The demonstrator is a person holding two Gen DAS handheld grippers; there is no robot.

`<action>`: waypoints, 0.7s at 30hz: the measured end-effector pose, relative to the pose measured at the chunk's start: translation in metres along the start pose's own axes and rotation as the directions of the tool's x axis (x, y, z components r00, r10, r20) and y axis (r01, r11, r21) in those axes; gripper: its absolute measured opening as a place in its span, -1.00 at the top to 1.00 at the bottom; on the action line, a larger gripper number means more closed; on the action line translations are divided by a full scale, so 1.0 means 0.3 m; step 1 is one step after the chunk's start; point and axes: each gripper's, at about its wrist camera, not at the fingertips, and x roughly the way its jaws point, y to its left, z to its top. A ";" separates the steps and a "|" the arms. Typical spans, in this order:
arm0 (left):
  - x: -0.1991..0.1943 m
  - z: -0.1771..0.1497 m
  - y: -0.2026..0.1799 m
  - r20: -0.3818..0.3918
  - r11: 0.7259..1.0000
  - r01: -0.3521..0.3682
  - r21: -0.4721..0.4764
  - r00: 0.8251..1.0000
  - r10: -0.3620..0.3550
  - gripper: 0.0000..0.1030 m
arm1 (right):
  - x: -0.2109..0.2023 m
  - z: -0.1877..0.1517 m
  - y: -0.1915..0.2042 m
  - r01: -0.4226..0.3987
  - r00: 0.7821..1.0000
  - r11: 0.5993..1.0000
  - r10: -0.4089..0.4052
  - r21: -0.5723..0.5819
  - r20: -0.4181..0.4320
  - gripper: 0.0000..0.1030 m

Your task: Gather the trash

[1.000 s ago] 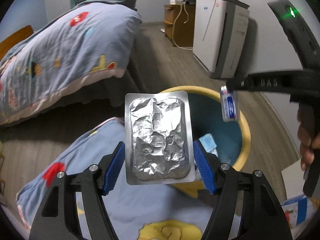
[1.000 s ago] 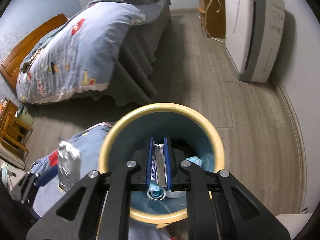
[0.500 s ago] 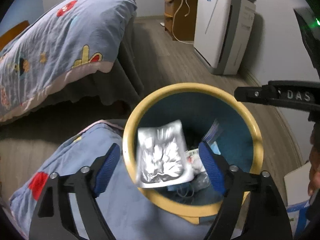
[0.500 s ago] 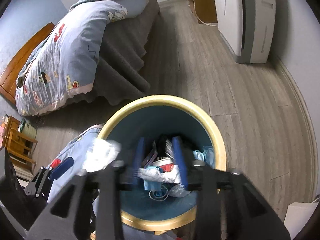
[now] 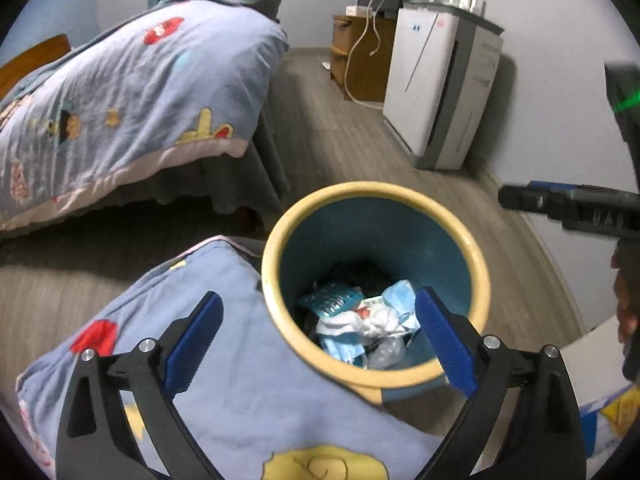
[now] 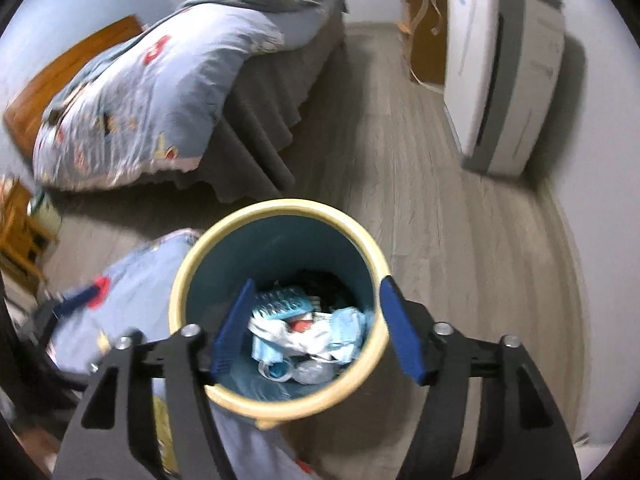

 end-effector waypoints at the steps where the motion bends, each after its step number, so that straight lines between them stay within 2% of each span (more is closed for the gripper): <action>1: -0.019 0.000 0.001 0.005 1.000 -0.001 0.000 1.000 0.001 -0.87 | -0.018 -0.014 -0.001 -0.003 1.000 0.999 0.003 -0.037 -0.001 -0.52; 8: -0.165 -0.046 -0.009 0.013 1.000 -0.010 0.003 1.000 0.010 -0.89 | -0.093 -0.077 -0.007 -0.033 0.999 0.990 0.032 -0.137 -0.008 -0.75; 10: -0.196 -0.073 -0.012 0.015 1.000 -0.026 -0.003 1.000 0.026 -0.89 | -0.110 -0.089 -0.009 -0.038 0.999 0.988 0.037 -0.151 -0.007 -0.88; 13: -0.216 -0.108 -0.010 0.003 0.999 -0.037 -0.038 0.999 0.037 -0.89 | -0.125 -0.101 -0.008 -0.036 0.999 0.986 0.036 -0.163 -0.004 -0.88; 15: -0.213 -0.125 -0.024 -0.017 0.999 -0.048 -0.019 0.999 0.048 -0.89 | -0.127 -0.105 -0.010 -0.038 0.999 0.986 0.038 -0.163 -0.007 -0.88; 21: -0.208 -0.147 -0.048 -0.006 0.994 -0.095 0.054 0.995 0.095 -0.90 | -0.110 -0.118 0.006 -0.018 0.999 0.979 0.012 -0.203 -0.031 -0.88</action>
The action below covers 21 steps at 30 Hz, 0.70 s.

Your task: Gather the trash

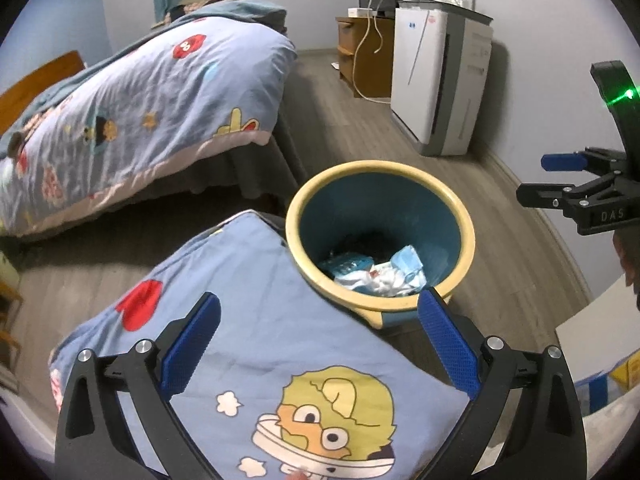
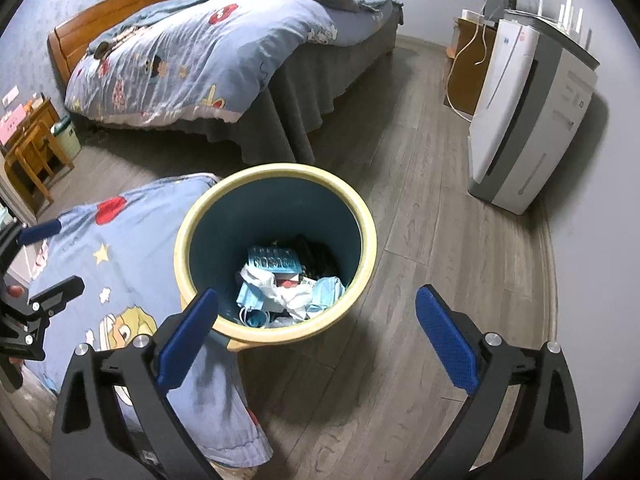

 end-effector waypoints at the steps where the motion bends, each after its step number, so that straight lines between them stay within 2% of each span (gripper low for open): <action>1: 0.000 -0.002 0.000 0.002 1.000 0.001 0.004 1.000 -0.002 -0.90 | 0.004 -0.001 0.004 0.003 1.000 1.000 -0.003 -0.008 -0.006 -0.88; 11: -0.010 -0.007 -0.020 0.016 0.999 0.010 0.041 1.000 -0.010 -0.90 | 0.017 -0.001 0.012 0.016 1.000 1.000 -0.016 -0.017 -0.016 -0.88; 21: -0.009 -0.007 -0.020 0.014 0.999 0.016 0.040 1.000 -0.016 -0.90 | 0.027 -0.001 0.018 0.018 1.000 0.999 -0.019 -0.027 -0.023 -0.88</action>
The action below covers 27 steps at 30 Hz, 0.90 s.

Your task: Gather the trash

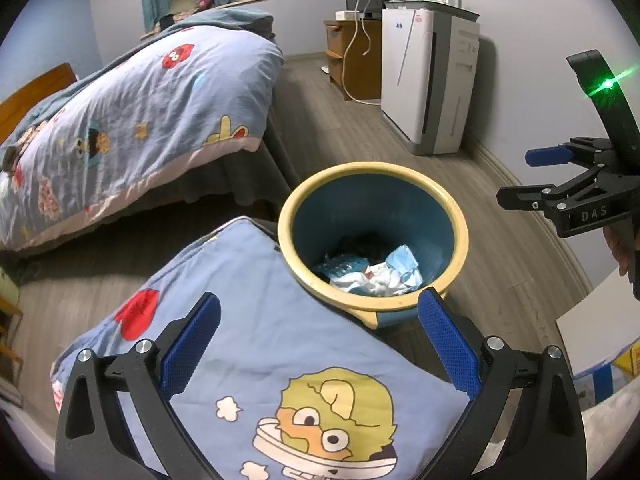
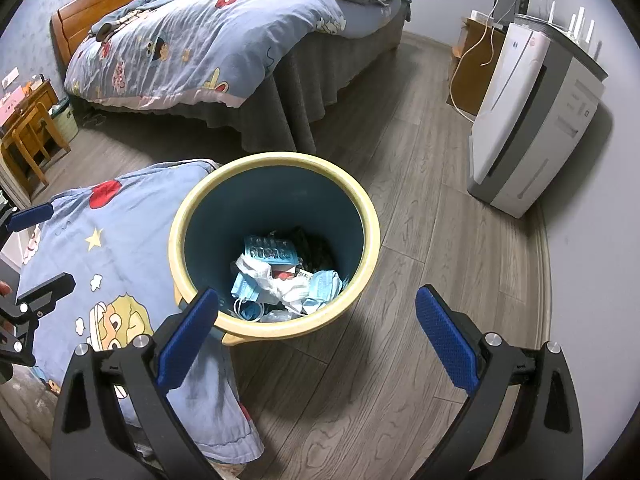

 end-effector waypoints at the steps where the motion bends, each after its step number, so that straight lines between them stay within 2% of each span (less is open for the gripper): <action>1: -0.001 -0.001 0.000 0.001 1.000 -0.001 0.000 1.000 0.001 -0.90 | 0.001 0.000 0.001 0.000 1.000 1.000 0.000 0.000 -0.002 -0.88; 27: 0.007 -0.005 -0.002 -0.001 1.000 0.003 0.001 1.000 -0.003 -0.90 | 0.001 0.000 -0.004 0.003 1.000 1.000 -0.003 -0.002 -0.011 -0.88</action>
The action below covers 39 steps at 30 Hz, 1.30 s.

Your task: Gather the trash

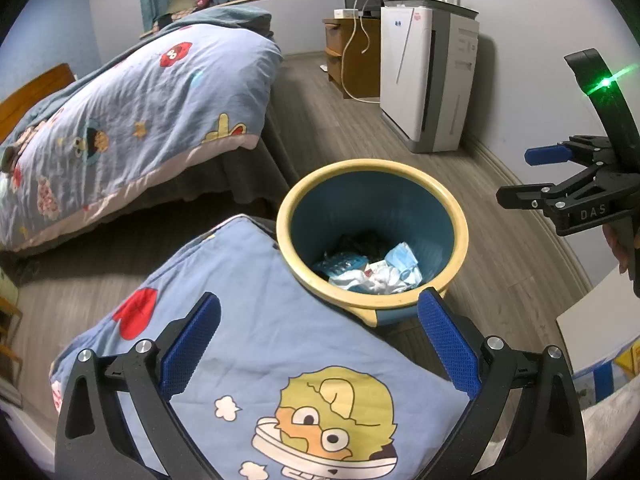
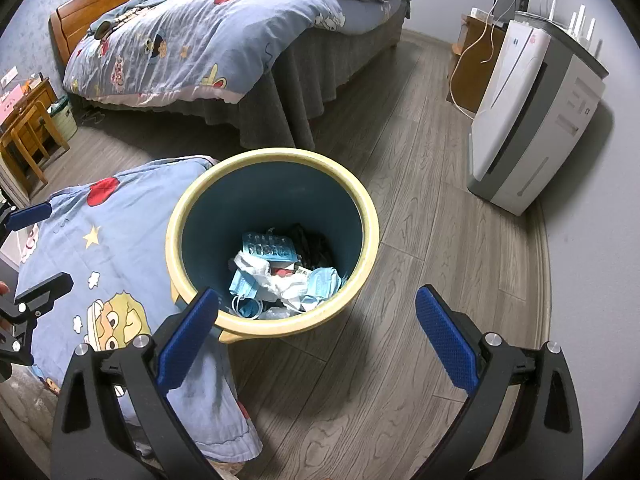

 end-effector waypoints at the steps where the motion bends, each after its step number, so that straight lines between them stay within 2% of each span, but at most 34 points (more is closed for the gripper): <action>1: 0.001 -0.001 0.000 0.000 1.000 0.000 0.000 1.000 0.000 -0.90 | 0.001 0.000 -0.002 -0.004 1.000 1.000 0.004 0.003 -0.003 -0.88; 32: 0.006 -0.008 -0.005 -0.004 1.000 0.000 -0.004 1.000 0.000 -0.90 | 0.009 -0.008 0.000 0.010 1.000 1.000 -0.010 0.010 -0.011 -0.88; 39: 0.005 -0.006 -0.003 -0.002 1.000 0.001 -0.002 1.000 -0.001 -0.90 | 0.017 -0.002 -0.013 0.057 0.998 0.998 -0.057 0.028 -0.024 -0.88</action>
